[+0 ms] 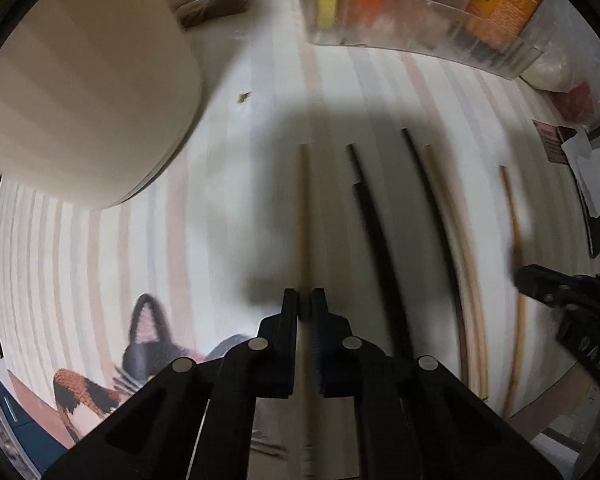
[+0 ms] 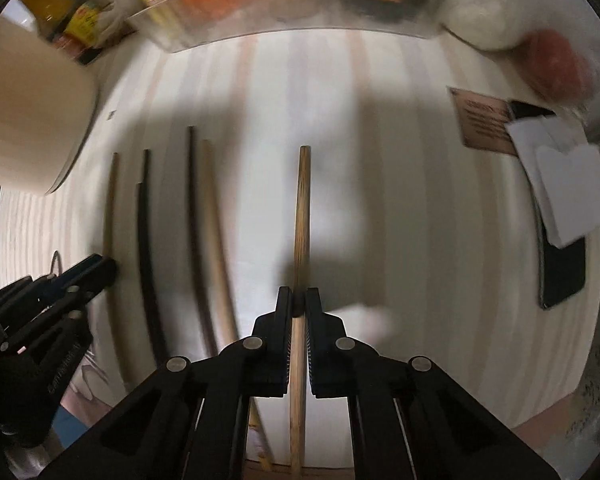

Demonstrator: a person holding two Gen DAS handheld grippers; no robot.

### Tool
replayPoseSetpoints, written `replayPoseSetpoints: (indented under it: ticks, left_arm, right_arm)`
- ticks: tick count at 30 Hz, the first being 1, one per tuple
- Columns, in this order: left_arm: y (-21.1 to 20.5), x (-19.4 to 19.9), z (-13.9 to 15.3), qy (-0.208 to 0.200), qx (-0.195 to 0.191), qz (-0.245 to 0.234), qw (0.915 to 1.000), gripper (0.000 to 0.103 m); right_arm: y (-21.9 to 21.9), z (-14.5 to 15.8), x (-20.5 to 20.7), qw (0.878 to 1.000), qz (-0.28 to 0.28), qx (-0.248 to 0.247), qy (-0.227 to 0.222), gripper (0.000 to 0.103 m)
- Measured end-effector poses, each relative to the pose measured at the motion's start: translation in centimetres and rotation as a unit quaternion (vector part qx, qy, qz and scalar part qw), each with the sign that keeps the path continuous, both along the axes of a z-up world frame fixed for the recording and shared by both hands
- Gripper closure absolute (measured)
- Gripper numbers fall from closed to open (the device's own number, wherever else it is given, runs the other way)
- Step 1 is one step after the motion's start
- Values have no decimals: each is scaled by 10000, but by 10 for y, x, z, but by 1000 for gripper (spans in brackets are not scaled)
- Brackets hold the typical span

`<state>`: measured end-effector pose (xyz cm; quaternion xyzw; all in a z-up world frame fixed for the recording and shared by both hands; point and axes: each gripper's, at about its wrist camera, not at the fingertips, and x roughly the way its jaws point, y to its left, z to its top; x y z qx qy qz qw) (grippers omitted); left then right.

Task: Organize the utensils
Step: 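Close the left tool on a wooden chopstick while the right tool grasps another wooden chopstick, then lift the left tool's chopstick while the right tool lifts its chopstick toward the holder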

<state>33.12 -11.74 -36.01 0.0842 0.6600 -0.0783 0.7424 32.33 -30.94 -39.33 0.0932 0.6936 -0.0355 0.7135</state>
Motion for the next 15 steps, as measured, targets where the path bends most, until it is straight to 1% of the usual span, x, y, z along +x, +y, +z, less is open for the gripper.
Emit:
replayPoseSetpoints:
  ticks: [5,8,13,14,15]
  left_arm:
    - [37,-18,0,197,20,320,9993,99]
    - [53,-24,0,238,-77,486,9985,99]
    - [53,-30,2,169,-82,498,9986,98]
    - [55,-29,2,157,-84,500,9986,98]
    - [55,-19,2,155,-74,480,9987,98]
  right_arm:
    - [-16,-2,-12,9996,12,142,259,97]
    - [-23,-3,-17,9993,57,156,335,96]
    - [-24,-6,-8,9983,181,43,559,96]
    - [-21,-7,-2,9981,195,33,591,96]
    - [-22,-7,-1,9978,211,27,625,96]
